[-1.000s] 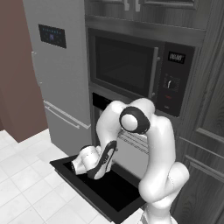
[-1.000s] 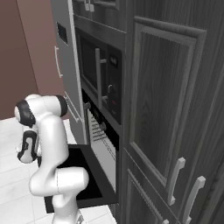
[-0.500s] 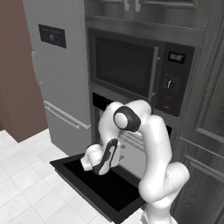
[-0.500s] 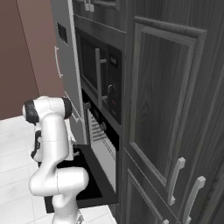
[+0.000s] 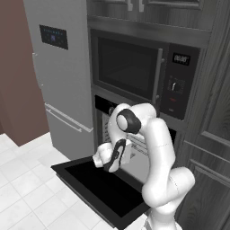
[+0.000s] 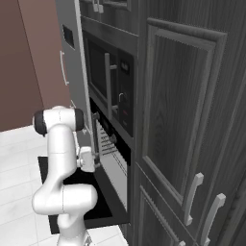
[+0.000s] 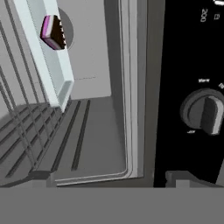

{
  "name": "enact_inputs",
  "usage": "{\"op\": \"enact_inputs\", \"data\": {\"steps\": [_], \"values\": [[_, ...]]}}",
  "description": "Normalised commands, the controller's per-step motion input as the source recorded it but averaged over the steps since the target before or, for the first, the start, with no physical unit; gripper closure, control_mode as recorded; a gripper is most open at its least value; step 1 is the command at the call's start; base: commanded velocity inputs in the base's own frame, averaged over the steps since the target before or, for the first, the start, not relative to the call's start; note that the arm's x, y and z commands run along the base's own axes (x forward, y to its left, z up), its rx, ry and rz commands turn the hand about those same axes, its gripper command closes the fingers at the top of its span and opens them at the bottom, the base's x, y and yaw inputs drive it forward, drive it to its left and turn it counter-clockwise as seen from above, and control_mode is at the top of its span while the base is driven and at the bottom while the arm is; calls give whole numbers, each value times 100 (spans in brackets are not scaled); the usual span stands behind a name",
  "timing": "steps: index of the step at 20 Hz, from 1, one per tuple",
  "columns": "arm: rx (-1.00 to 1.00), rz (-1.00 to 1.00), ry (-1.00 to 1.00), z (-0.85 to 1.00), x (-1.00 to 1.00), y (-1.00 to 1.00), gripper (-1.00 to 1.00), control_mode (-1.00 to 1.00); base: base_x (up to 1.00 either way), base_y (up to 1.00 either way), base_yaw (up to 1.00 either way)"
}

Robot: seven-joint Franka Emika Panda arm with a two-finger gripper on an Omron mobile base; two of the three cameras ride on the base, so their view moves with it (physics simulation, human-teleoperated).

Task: Take the baked cake out of the oven and place it on the plate for cooling. Then close the oven door.

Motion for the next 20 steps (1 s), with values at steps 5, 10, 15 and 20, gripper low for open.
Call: {"op": "enact_inputs", "data": {"steps": [5,10,15,20], "values": [[-2,-1,0,-6,27,-42,-100,-100,0,0,0],[-4,0,0,-16,14,-33,-100,-100,0,0,0],[-4,0,0,-20,13,-26,-100,-100,0,0,0],[-1,0,0,-22,10,-17,-100,-100,0,0,0]]}}
